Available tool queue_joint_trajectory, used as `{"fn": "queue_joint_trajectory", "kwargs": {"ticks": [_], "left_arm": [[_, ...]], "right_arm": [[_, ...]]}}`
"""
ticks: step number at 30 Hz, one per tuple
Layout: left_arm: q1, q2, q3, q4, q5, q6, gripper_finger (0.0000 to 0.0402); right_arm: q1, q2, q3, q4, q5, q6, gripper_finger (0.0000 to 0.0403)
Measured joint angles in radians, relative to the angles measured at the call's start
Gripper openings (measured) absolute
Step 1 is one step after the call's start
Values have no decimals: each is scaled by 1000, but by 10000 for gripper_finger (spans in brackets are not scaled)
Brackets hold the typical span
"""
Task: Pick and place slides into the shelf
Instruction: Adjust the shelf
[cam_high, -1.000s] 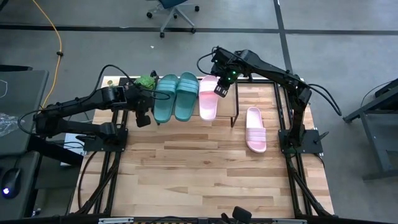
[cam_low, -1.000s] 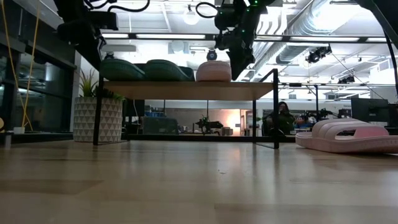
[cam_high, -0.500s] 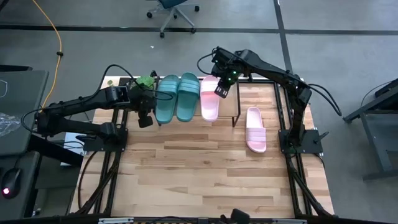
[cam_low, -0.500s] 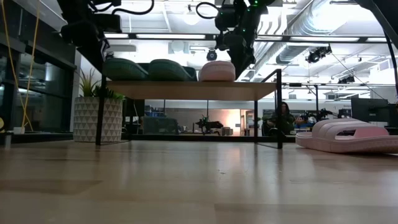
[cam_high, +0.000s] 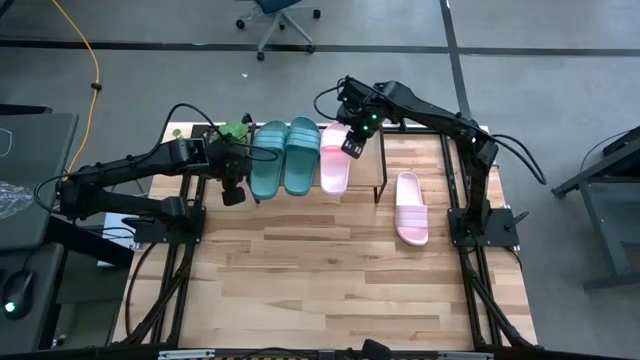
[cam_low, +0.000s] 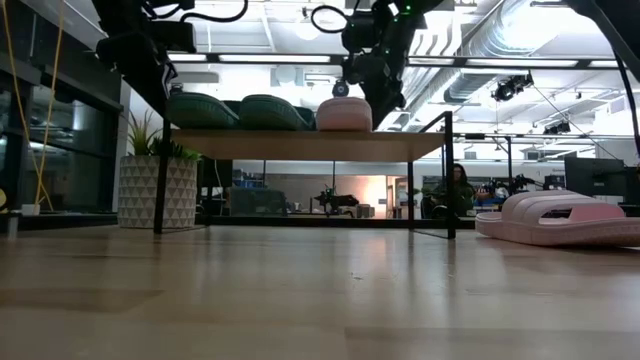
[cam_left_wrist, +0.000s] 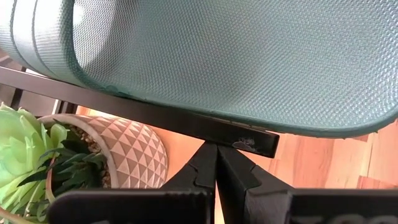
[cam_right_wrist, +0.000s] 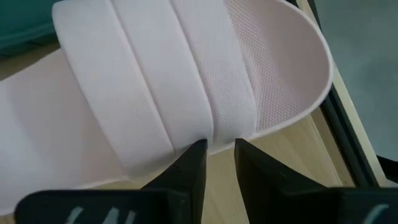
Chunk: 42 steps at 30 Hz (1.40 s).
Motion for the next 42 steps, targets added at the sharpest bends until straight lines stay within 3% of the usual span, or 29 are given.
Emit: {"fn": "queue_joint_trajectory", "kwargs": {"ticks": [13,18,42], "left_arm": [[0,0,0,0,0,15,0],[0,0,0,3,0,15,0],[0,-3,1,-83,-30,22,0]], "right_arm": [[12,0,5,14,50,0,78],[16,0,7,-3,139,26,78],[4,-59,5,-41,174,37,78]]}}
